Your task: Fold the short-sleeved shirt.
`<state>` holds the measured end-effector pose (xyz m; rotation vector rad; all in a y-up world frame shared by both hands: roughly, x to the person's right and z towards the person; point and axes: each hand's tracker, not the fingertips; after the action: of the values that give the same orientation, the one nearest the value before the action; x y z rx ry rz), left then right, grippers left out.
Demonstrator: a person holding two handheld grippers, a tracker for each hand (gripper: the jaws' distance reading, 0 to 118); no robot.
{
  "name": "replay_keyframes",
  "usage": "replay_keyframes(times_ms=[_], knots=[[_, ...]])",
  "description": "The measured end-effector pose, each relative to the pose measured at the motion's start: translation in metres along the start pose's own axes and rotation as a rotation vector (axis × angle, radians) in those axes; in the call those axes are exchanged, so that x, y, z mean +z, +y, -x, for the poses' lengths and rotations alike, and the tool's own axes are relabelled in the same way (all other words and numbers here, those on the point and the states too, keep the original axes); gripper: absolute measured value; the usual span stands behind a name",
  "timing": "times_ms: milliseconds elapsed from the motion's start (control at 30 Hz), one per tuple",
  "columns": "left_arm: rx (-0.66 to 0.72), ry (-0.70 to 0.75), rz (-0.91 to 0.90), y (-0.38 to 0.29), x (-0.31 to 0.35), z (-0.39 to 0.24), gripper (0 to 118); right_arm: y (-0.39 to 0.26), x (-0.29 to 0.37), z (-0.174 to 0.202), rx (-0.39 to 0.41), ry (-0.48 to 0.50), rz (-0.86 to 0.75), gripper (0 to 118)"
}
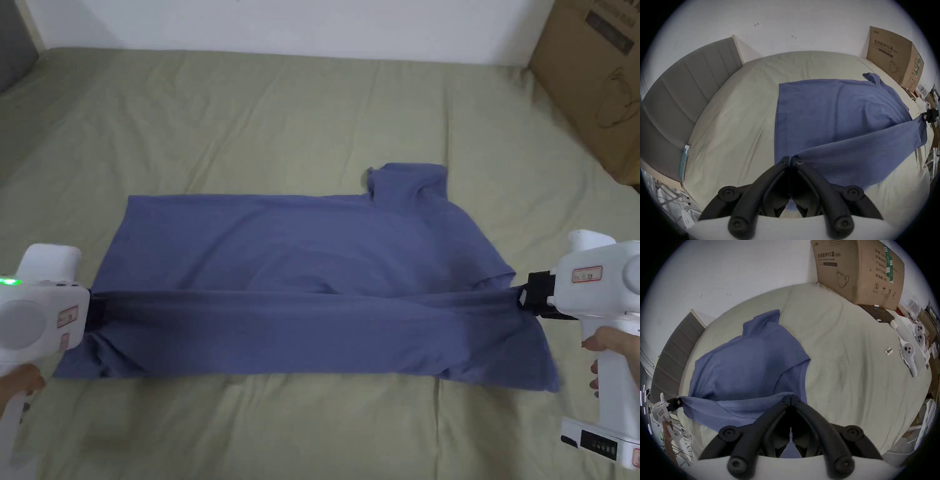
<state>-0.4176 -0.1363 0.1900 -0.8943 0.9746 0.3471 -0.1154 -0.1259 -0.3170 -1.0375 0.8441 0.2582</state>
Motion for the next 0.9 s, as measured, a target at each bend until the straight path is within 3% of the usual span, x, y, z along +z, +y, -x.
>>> replay_keyframes(times_ms=[33,100,133,167,200,333,433,467,500,533,567,767,800,833,867,900], knots=[[0.001,-0.005,0.02,0.001,-0.008,-0.003,20,0.001,-0.008,0.002,0.006,-0.005,0.009,0],[0.01,0.017,0.048,-0.003,-0.019,-0.002,74,0.001,-0.018,0.005,0.008,-0.031,0.019,1],[0.018,0.02,0.06,-0.005,-0.021,-0.001,91,0.0,-0.021,0.006,0.011,-0.037,0.026,15],[0.036,0.024,0.053,-0.008,-0.021,0.0,99,-0.001,-0.022,0.006,0.011,-0.048,0.029,49],[0.059,0.021,0.042,-0.01,-0.018,0.003,97,-0.002,-0.022,0.006,0.016,-0.062,0.031,67],[0.092,0.014,0.038,-0.016,-0.002,0.011,97,-0.007,-0.008,0.002,0.015,-0.058,0.009,66],[0.14,-0.02,-0.017,-0.025,0.024,0.018,89,-0.016,0.015,-0.001,0.01,-0.025,-0.063,62],[0.162,-0.039,-0.029,-0.03,0.033,0.02,75,-0.02,0.023,0.0,0.017,-0.022,-0.074,51],[0.18,-0.041,-0.026,-0.036,0.04,0.021,55,-0.026,0.03,-0.002,0.018,-0.023,-0.097,34],[0.191,-0.046,-0.028,-0.043,0.045,0.021,30,-0.033,0.035,-0.002,0.004,-0.031,-0.115,12],[0.193,-0.039,-0.032,-0.051,0.05,0.021,2,-0.041,0.042,-0.003,-0.005,-0.023,-0.122,5],[0.214,-0.09,-0.003,-0.085,0.056,0.013,0,-0.085,0.043,-0.005,-0.008,0.016,-0.074,3],[0.21,-0.074,-0.005,-0.087,0.053,0.013,4,-0.091,0.041,-0.006,-0.01,0.03,-0.062,3],[0.212,-0.076,0.003,-0.086,0.05,0.013,20,-0.095,0.04,-0.007,-0.018,0.036,-0.056,3],[0.215,-0.075,0.037,-0.084,0.044,0.014,60,-0.099,0.038,-0.007,-0.031,0.037,-0.046,3],[0.213,-0.077,0.039,-0.084,0.038,0.015,92,-0.101,0.038,-0.005,-0.039,0.041,-0.039,3]])
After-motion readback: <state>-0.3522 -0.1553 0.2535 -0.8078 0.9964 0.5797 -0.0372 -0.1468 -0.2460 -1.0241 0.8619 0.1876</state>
